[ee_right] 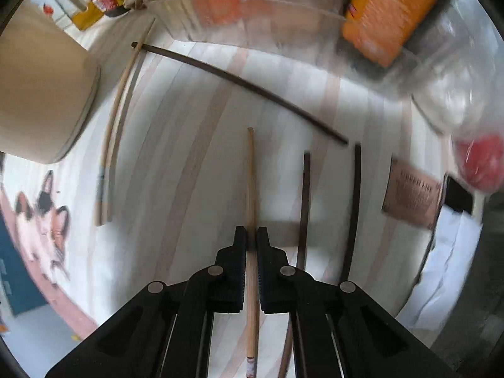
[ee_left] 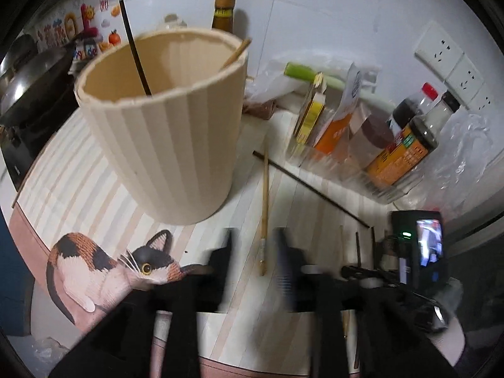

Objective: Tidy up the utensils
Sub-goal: 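Grasp a light chopstick with the right tool while the left tool holds its chopstick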

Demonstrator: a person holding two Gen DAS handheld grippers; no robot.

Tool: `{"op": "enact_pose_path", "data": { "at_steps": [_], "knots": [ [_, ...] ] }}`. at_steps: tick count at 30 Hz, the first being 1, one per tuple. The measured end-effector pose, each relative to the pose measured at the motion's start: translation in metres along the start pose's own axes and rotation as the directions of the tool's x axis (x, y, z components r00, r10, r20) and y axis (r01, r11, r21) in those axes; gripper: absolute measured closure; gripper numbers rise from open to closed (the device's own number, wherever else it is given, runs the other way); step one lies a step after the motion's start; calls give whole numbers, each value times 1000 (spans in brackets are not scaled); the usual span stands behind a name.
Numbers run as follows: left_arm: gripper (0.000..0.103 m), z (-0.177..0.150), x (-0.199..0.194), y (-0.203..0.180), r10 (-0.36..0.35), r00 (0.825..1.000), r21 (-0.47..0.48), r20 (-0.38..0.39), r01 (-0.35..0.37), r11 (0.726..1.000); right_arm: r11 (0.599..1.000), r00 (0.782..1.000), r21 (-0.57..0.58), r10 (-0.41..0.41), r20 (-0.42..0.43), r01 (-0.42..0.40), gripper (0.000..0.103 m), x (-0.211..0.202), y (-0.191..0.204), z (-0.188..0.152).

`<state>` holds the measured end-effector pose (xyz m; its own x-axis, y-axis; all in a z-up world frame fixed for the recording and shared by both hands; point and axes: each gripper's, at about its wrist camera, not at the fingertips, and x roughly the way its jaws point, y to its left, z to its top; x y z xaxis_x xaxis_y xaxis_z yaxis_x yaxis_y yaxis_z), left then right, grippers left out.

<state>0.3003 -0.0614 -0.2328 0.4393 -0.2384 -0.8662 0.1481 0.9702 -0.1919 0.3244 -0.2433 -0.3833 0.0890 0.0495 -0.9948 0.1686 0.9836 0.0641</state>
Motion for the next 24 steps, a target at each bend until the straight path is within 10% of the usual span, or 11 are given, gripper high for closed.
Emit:
{"op": "enact_pose_path", "data": {
  "at_steps": [11, 16, 24],
  "knots": [
    [49, 11, 130, -48, 114, 971, 171, -211, -78, 982, 990, 1000, 141, 7, -15, -5, 97, -3, -50, -16],
    [97, 7, 157, -58, 173, 963, 243, -206, -121, 963, 986, 1000, 167, 2, -28, 3, 97, -7, -63, -4],
    [98, -66, 115, -33, 172, 948, 248, -269, -104, 963, 994, 996, 100, 45, -72, -38, 97, -7, -47, -20]
  ]
}}
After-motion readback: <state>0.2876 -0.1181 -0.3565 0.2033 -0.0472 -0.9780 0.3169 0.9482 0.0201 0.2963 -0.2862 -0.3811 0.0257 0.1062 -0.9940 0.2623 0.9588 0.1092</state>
